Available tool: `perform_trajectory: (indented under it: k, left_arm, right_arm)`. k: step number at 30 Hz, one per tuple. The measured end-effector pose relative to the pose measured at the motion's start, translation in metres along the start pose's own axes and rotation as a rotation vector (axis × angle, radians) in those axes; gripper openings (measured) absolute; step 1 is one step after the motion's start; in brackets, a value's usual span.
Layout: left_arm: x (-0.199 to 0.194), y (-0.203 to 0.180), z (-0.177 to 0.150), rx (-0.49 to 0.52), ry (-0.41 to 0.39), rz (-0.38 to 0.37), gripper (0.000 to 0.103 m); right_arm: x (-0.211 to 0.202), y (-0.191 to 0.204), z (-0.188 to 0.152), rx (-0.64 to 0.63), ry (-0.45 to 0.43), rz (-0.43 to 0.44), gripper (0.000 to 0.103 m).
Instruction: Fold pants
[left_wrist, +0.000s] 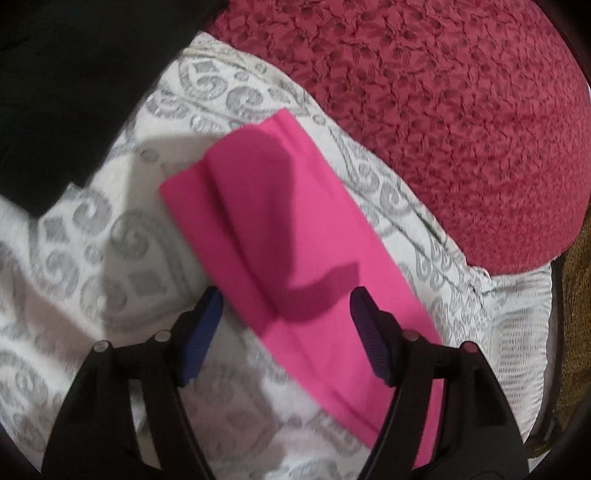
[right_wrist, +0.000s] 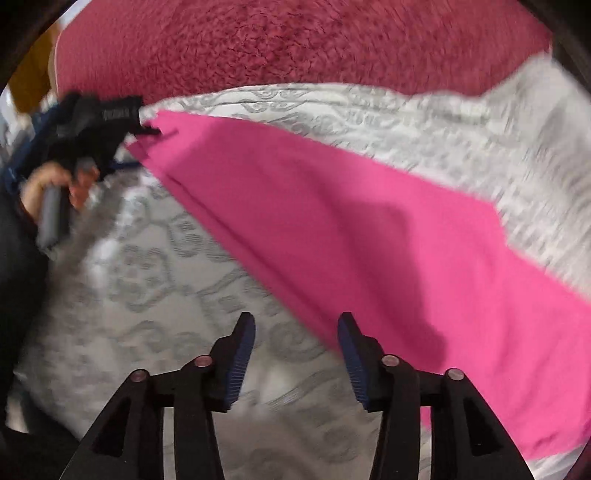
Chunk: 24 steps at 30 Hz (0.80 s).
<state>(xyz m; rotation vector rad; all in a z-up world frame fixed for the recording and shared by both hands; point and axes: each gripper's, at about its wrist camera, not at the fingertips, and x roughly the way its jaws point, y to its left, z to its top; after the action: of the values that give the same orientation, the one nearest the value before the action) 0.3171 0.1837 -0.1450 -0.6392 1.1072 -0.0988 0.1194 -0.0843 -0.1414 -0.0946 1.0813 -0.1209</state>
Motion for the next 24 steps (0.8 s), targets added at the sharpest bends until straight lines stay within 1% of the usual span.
perform_trajectory:
  k: [1,2,3,4,7,9,10,11,12,13,14,16,18,20,21,22,24]
  left_arm:
    - [0.001,0.0,0.003,-0.003,-0.008,0.007,0.053]
    - [0.002,-0.001,0.007,0.002,-0.015,0.017,0.029]
    - [0.002,0.0,0.011,0.007,-0.01,0.014,0.014]
    - [0.004,0.001,0.015,0.005,0.006,-0.008,0.008]
    - [-0.007,0.002,0.02,0.012,-0.017,-0.037,0.008]
    - [-0.017,-0.003,0.02,0.038,-0.043,-0.037,0.008]
    - [-0.023,-0.006,0.02,0.055,-0.057,-0.041,0.008]
    - [-0.03,-0.011,0.02,0.074,-0.069,-0.045,0.007]
    - [-0.035,-0.014,0.02,0.088,-0.075,-0.049,0.007]
    - [-0.041,-0.017,0.022,0.101,-0.084,-0.049,0.007]
    - [-0.051,-0.021,0.023,0.12,-0.097,-0.051,0.007]
    - [-0.069,-0.024,0.024,0.145,-0.125,-0.057,0.007]
    - [-0.097,-0.025,0.022,0.178,-0.163,-0.068,0.007]
    - [-0.124,-0.021,0.016,0.205,-0.19,-0.079,0.007]
    - [-0.14,-0.016,0.009,0.218,-0.207,-0.084,0.007]
    - [-0.161,-0.007,-0.001,0.232,-0.226,-0.082,0.008]
    - [-0.184,0.013,-0.016,0.236,-0.241,-0.07,0.008]
  right_arm:
    - [0.001,0.005,0.0,-0.04,-0.007,-0.038,0.056]
    - [0.004,0.011,-0.001,-0.093,-0.018,-0.075,0.057]
    - [0.006,0.018,-0.002,-0.148,-0.031,-0.103,0.061]
    - [0.009,0.024,-0.002,-0.189,-0.039,-0.126,0.062]
    - [0.019,0.042,0.0,-0.307,-0.075,-0.186,0.062]
    - [0.024,0.048,0.004,-0.347,-0.121,-0.215,0.062]
    - [0.028,0.048,0.009,-0.348,-0.13,-0.226,0.055]
    - [0.032,0.046,0.014,-0.332,-0.124,-0.213,0.04]
    - [0.034,0.044,0.018,-0.313,-0.112,-0.177,0.003]
    - [0.035,0.039,0.022,-0.268,-0.092,-0.127,0.004]
    - [0.03,0.036,0.025,-0.238,-0.098,-0.107,0.004]
    - [0.009,0.033,0.026,-0.233,-0.148,-0.072,0.004]
    - [-0.018,0.037,0.023,-0.267,-0.193,-0.037,0.004]
    - [-0.038,0.041,0.018,-0.319,-0.22,-0.014,0.004]
    - [-0.05,0.045,0.013,-0.357,-0.229,0.012,0.004]
    - [-0.056,0.048,0.008,-0.382,-0.228,0.04,0.004]
    - [-0.065,0.057,-0.005,-0.437,-0.209,0.109,0.004]
